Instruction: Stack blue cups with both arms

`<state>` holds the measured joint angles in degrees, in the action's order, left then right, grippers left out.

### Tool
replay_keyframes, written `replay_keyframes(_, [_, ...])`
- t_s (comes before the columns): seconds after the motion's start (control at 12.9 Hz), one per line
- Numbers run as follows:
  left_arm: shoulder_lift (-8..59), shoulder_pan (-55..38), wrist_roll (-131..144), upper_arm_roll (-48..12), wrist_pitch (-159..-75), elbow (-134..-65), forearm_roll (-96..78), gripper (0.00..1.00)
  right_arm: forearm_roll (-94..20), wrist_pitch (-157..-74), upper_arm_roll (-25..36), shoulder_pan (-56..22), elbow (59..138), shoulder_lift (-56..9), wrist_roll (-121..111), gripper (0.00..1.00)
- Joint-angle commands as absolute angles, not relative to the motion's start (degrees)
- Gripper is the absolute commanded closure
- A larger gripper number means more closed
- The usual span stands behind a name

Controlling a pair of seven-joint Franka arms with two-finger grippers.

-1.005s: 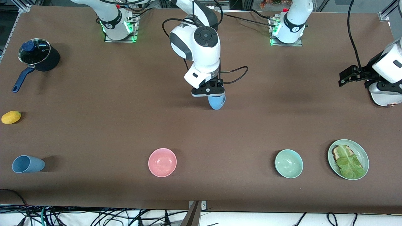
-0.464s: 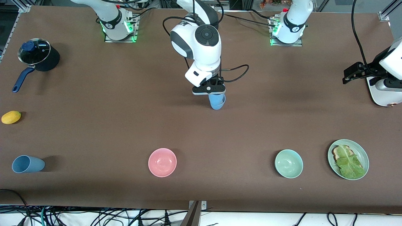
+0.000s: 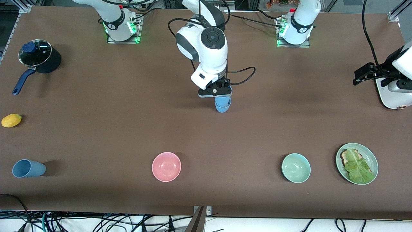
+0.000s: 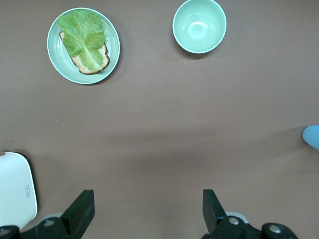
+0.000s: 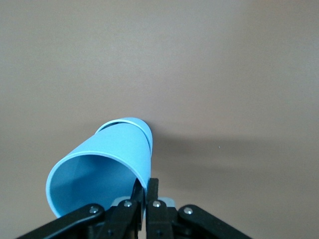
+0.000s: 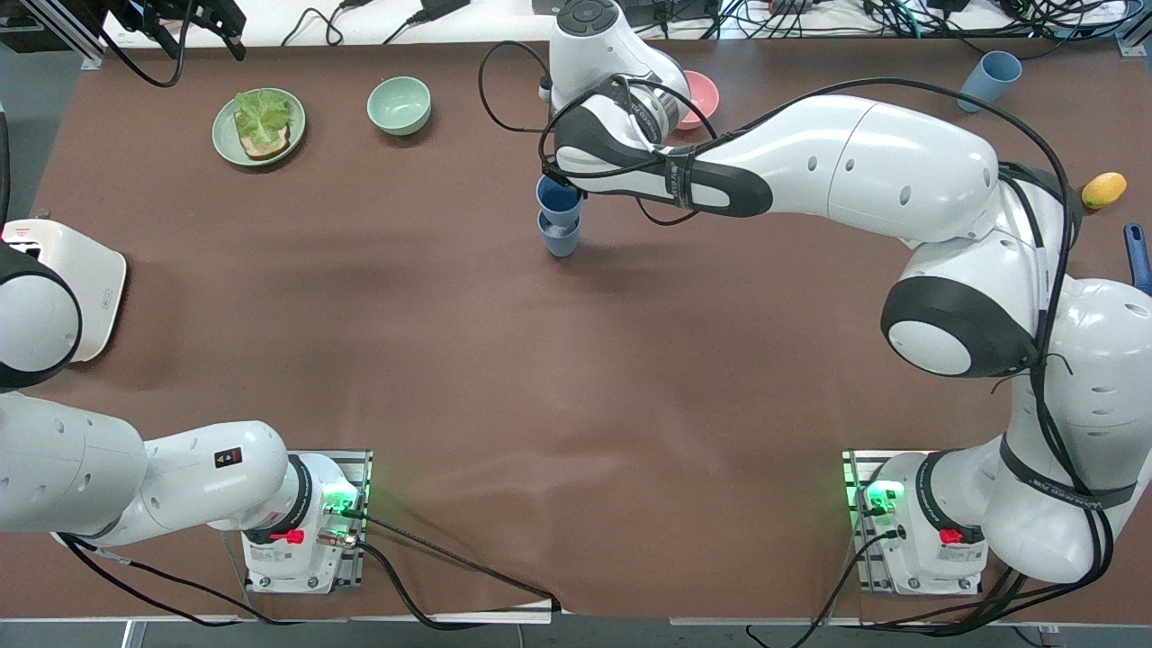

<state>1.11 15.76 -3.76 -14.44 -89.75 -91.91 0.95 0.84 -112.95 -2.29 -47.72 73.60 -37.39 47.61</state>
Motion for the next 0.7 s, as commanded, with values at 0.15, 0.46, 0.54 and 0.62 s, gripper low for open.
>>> replay_keyframes(0.15, [0.9, 16.3, -5.2, -14.8, -88.5, -90.9, -0.3, 0.04, 0.2, -115.6, -2.3, -48.3, 74.6, -37.4, 48.4, 1.00])
replay_keyframes(0.46, [0.9, 15.9, -5.3, -14.6, -88.5, -90.9, -0.1, 0.04, 0.2, -115.1, -2.2, -47.6, 74.4, -36.6, 47.8, 0.00])
replay_keyframes(0.54, [0.9, 15.5, -5.4, -14.0, -88.5, -91.0, 0.0, 0.04, 0.3, -115.0, -2.1, -47.5, 74.4, -36.0, 47.8, 0.00])
replay_keyframes(0.62, [0.8, 12.1, -5.3, -11.0, -88.5, -91.0, 0.0, 0.04, 0.3, -114.7, -2.1, -47.4, 74.4, -35.2, 47.8, 0.00])
